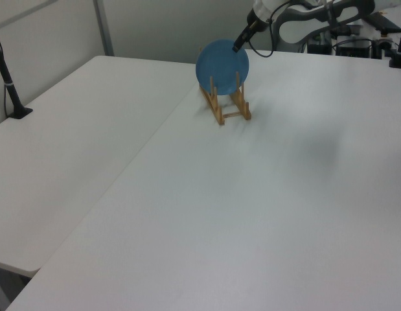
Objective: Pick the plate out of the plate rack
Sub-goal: 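Lower the gripper onto the plate rim and close it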
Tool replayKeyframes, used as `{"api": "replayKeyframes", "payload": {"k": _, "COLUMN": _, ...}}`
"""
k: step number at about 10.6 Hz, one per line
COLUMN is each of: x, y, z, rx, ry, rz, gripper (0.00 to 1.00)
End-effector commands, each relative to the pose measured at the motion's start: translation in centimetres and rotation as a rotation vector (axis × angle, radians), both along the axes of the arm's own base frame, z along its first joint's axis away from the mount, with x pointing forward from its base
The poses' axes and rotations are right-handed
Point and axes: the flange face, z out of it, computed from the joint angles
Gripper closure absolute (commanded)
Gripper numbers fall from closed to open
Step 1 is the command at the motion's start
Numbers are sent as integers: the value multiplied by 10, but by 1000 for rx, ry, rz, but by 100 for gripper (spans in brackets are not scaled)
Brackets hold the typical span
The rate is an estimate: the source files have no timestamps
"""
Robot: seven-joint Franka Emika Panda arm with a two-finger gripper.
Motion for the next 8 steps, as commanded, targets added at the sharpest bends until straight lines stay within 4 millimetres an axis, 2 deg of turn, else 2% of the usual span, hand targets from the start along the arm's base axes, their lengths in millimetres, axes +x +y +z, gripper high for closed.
{"api": "replayKeyframes", "payload": {"k": 1, "x": 18, "y": -15, "z": -14, "rx": -54, "ry": -55, "rz": 15, "gripper": 52}}
{"api": "replayKeyframes", "payload": {"k": 4, "x": 18, "y": -19, "z": -20, "rx": -57, "ry": -55, "rz": 12, "gripper": 63}}
{"api": "replayKeyframes", "payload": {"k": 8, "x": 15, "y": -15, "z": -4, "rx": -58, "ry": -69, "rz": 15, "gripper": 62}}
